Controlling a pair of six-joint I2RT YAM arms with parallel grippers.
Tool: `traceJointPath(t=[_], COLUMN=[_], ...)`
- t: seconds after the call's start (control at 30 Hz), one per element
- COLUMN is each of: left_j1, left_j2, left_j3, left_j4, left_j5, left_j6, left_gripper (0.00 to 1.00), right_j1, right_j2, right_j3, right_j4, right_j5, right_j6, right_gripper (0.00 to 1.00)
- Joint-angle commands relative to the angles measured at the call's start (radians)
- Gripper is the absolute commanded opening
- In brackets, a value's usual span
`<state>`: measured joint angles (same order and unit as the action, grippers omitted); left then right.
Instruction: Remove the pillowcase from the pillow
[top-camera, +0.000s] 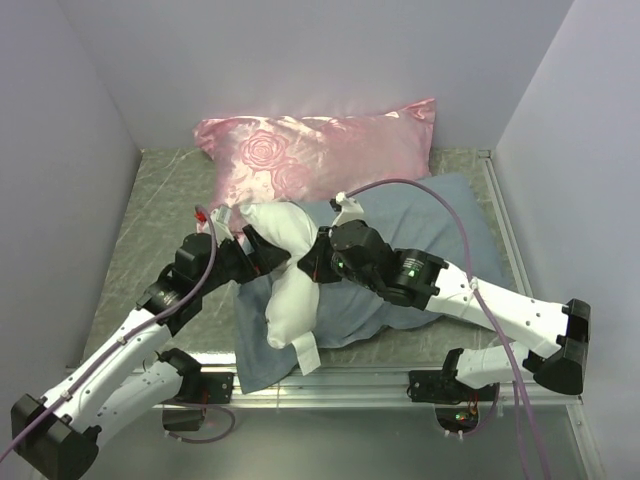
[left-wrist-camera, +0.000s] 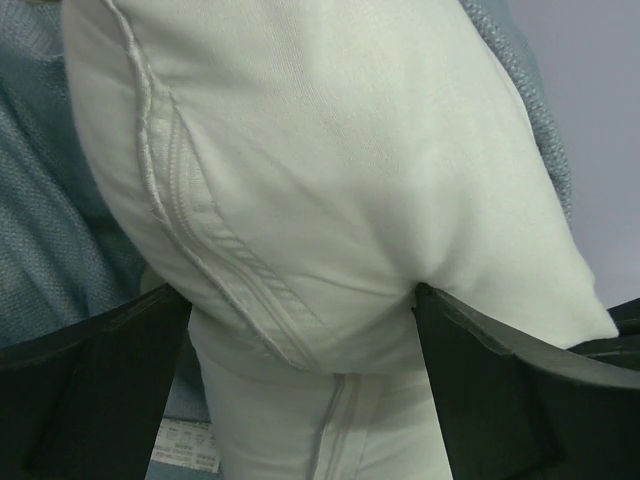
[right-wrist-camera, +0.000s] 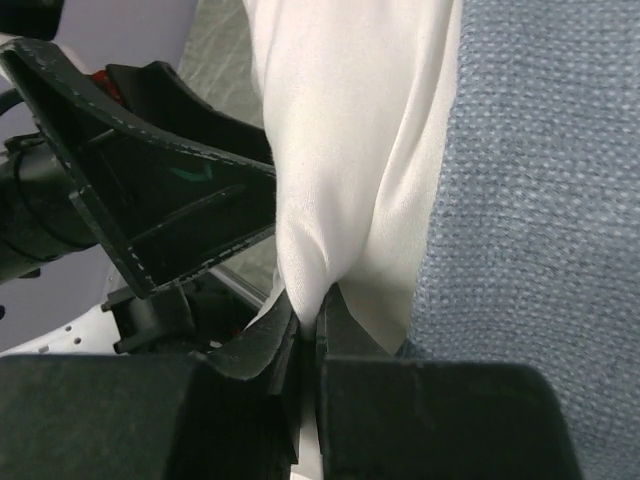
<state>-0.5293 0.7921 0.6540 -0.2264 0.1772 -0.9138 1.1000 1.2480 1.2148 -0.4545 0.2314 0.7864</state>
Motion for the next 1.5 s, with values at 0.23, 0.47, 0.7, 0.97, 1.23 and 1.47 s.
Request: traceJointPath(t=[0.23,0.47,0.7,0.97,1.23,1.47], left_j1=[-0.029,-0.026,0.003,0.066,0.068,0.068], left_j2=[0.047,0.093,0.033,-0.043,-0.042,-0.059], left_j3=[-0.100,0.027,0.004,-0.019,0.024,0.180], left_j4=[0.403,0.147,-0.022,-0.073,-0.094,-0.188], left_j5=[0.113,-0.036,-0.148,-0.114,-0.081,-0.111], left_j6=[-0.126,-0.051,-0.040,-0.030,-0.017,0.032], left_gripper=[0.95,0.01,0.01,0.00,0.00,0.00], right_j1=[0.035,0.037,0.034,-0.271,-0.497,-0.586], right_j2=[0.037,0.031,-0.159,-0.390,-0.245,-0.213], right_j3=[-0.030,-0.077,-0.078,-0.220,-0.209,-0.141], right_j4=[0.301,0.245,0.007,-0.159,-0.108,-0.144], right_j5=[-0.133,-0.060,0.172,0.217,0.059,0.071], right_j6=[0.011,-0.012,-0.052,-0.033,-0.111,-0.139], right_gripper=[0.00,0.39,0.69,0.76,0.71,0.19])
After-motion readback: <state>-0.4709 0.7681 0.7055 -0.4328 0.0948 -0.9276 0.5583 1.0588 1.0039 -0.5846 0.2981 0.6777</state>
